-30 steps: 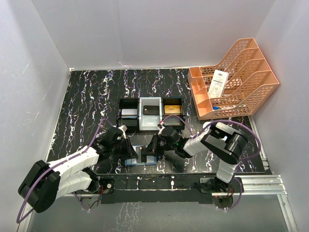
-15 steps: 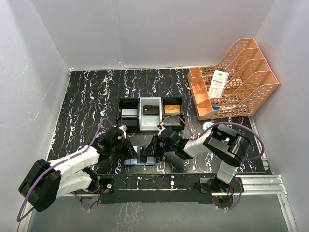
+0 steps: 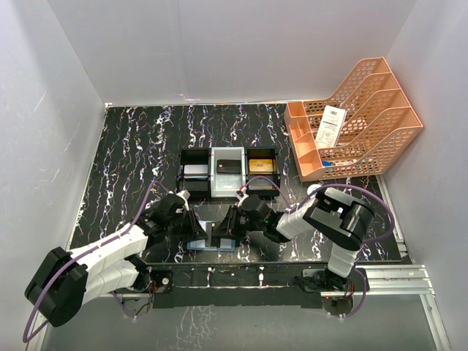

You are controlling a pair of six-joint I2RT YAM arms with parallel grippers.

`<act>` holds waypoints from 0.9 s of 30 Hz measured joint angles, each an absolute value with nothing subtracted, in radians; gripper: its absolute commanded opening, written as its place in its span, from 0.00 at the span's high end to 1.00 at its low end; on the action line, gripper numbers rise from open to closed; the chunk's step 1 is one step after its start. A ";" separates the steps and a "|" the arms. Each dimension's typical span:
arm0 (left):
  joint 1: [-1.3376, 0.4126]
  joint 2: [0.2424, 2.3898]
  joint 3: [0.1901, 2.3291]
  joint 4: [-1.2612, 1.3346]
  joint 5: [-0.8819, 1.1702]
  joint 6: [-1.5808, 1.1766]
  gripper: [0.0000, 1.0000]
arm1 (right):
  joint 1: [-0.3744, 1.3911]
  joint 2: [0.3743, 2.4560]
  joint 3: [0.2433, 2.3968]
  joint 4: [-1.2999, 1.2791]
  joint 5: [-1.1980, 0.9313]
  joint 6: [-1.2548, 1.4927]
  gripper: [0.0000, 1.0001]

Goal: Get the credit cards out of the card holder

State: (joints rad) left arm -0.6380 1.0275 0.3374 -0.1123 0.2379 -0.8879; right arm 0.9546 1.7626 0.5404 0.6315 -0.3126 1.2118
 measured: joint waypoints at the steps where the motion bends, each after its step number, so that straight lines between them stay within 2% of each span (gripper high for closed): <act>1: -0.638 1.020 0.332 -0.112 0.236 -0.891 0.86 | 0.957 1.763 0.540 0.632 -0.309 1.213 0.85; 3: -0.638 1.006 0.325 -0.110 0.233 -0.898 0.87 | 0.960 1.763 0.540 0.632 -0.304 1.214 0.87; 6: -0.638 1.003 0.324 -0.112 0.229 -0.901 0.87 | 0.960 1.763 0.540 0.633 -0.295 1.215 0.99; 7: -0.638 1.003 0.324 -0.113 0.227 -0.902 0.87 | 0.960 1.763 0.540 0.633 -0.294 1.217 1.00; 12: -0.638 0.999 0.324 -0.120 0.219 -0.902 0.87 | 0.961 1.744 0.534 0.643 -0.285 1.216 1.00; 18: -0.639 0.966 0.318 -0.144 0.191 -0.906 0.86 | 0.960 1.591 0.525 0.483 -0.243 1.140 1.00; 22: -0.639 0.944 0.312 -0.149 0.179 -0.909 0.79 | 0.949 1.453 0.525 0.373 -0.217 1.069 1.00; 25: -0.639 0.933 0.320 -0.171 0.177 -0.908 0.66 | 0.934 1.342 0.530 0.278 -0.180 0.982 1.00; 27: -0.639 0.921 0.342 -0.208 0.164 -0.897 0.52 | 0.929 1.287 0.540 0.219 -0.146 0.909 1.00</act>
State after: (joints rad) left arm -0.6388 0.9211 0.3424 -0.2077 0.1638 -0.8967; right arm 0.9287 1.2869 0.5404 0.2188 -0.1455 0.9092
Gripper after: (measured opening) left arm 0.314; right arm 0.009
